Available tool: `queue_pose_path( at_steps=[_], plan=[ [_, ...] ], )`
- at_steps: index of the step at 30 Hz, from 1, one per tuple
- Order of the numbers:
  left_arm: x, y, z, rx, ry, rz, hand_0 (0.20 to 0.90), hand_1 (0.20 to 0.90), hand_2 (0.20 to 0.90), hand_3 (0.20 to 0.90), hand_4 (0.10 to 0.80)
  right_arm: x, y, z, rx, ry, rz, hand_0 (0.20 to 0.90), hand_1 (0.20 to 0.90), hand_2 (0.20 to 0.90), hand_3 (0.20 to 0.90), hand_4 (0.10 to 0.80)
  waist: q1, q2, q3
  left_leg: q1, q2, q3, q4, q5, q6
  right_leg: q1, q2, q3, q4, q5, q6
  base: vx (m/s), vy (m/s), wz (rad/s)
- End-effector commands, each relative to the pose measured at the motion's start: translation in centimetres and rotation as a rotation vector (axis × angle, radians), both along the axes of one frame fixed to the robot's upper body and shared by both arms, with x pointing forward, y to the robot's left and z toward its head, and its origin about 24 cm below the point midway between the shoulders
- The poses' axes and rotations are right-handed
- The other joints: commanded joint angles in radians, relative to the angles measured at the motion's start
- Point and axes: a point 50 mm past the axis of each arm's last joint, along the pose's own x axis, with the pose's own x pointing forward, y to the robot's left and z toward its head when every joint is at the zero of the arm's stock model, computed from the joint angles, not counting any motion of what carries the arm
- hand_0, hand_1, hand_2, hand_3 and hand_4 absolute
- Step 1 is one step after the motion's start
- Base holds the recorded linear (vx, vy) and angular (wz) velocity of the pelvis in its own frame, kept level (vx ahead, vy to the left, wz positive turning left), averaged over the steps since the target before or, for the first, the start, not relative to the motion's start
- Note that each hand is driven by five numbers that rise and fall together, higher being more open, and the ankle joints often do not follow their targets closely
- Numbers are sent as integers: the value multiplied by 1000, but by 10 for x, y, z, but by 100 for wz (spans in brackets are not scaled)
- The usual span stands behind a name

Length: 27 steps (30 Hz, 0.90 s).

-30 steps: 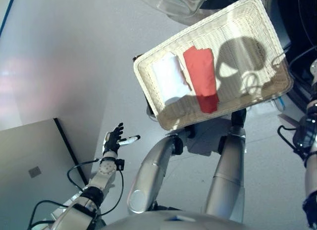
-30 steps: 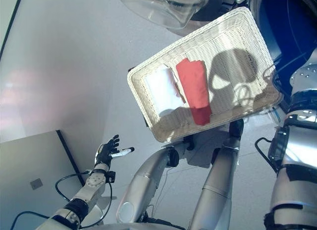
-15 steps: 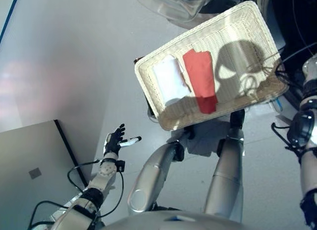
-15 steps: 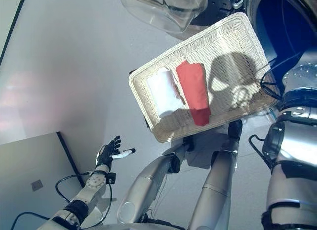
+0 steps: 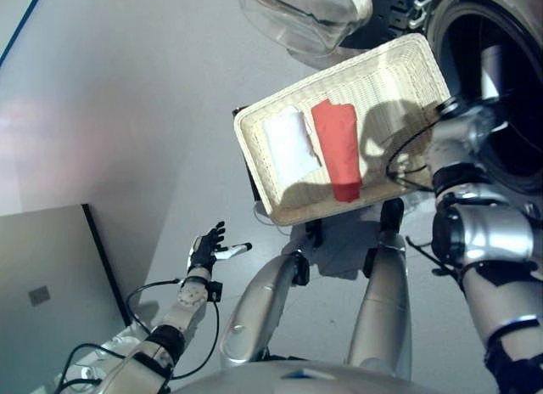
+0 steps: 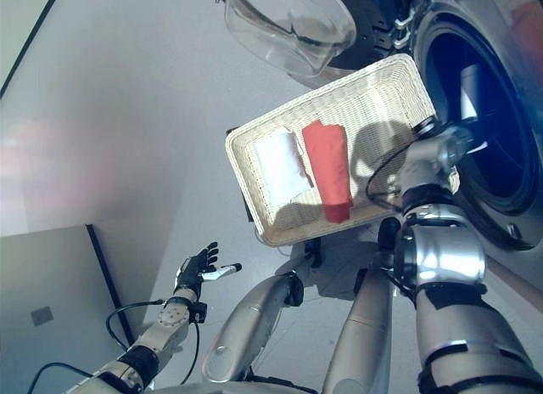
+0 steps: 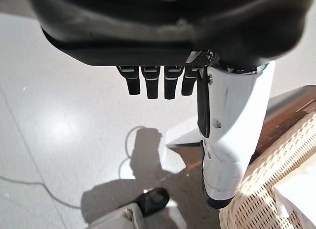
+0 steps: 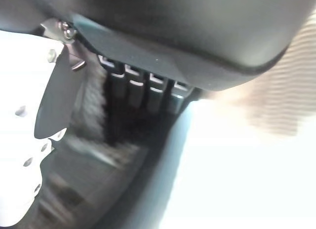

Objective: Pick up the clothes and place them into the washing machine

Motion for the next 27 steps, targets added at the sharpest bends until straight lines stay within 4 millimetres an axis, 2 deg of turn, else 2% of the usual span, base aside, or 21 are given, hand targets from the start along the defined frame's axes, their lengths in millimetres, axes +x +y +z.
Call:
queue_pose_path(
  at_steps=[1, 4, 9, 12, 14, 19, 20, 21, 27],
  plan=[
    [-22, 44, -12, 129, 77, 76, 900, 900, 900, 900, 800, -1, 1, -19, -278, 228, 112, 900, 900, 900, 900, 800, 47, -69, -71, -1, 6, -3, 1, -6, -107, 93, 49, -39, -122, 46, -16, -15, -117, 29],
    [-21, 54, -9, 176, 64, 93, 900, 900, 900, 900, 800, 2, 16, -32, -476, 394, 170, 900, 900, 900, 900, 800, 52, -106, -53, 11, 10, -27, -22, 18, -112, 120, 49, -72, -146, 53, -19, -13, -115, 22],
    [-20, 59, -5, 193, 35, 118, 900, 900, 900, 900, 800, -4, 15, -53, -657, 598, 177, 900, 900, 900, 900, 800, 66, -149, -31, 7, 13, -68, -33, 44, -113, 148, 45, -126, -155, 51, -22, 6, -82, 28],
    [-19, 60, -4, 202, 22, 116, 900, 900, 900, 900, 800, -6, 16, -60, -691, 630, 196, 900, 900, 900, 900, 800, 72, -163, -25, 4, 13, -87, -35, 49, -113, 155, 40, -147, -158, 50, -22, 8, -62, 28],
    [-19, 64, -2, 216, 15, 120, 900, 900, 900, 900, 800, -6, 20, -64, -776, 677, 219, 900, 900, 900, 900, 800, 77, -177, -18, 1, 13, -98, -33, 56, -114, 161, 37, -165, -160, 50, -22, 30, -44, 24],
    [-17, 72, 0, 252, 19, 147, 900, 900, 900, 900, 800, -12, 37, -94, -788, 739, 296, 900, 900, 900, 900, 800, 90, -214, -10, 0, 8, -128, -37, 63, -117, 177, 35, -196, -165, 49, -21, 63, -37, 22],
    [-16, 74, 0, 256, 18, 155, 900, 900, 900, 900, 800, -13, 39, -99, -777, 744, 306, 900, 900, 900, 900, 800, 93, -220, -15, 12, 10, -137, -39, 35, -124, 188, 38, -190, -162, 22, -11, 138, -73, 20],
    [-15, 75, 1, 261, 17, 163, 900, 900, 900, 900, 800, -16, 39, -104, -767, 751, 310, 900, 900, 900, 900, 800, 95, -224, -13, 10, 8, -141, -39, 36, -125, 190, 39, -194, -163, 21, -10, 127, -50, 19],
    [-9, 80, 7, 268, -17, 200, 900, 900, 900, 900, 800, -21, 43, -117, -738, 766, 314, 900, 900, 900, 900, 800, 108, -235, 9, -18, 2, -155, -26, 38, -128, 176, 31, -213, -153, 18, -8, 5, -4, 16]
  ],
)
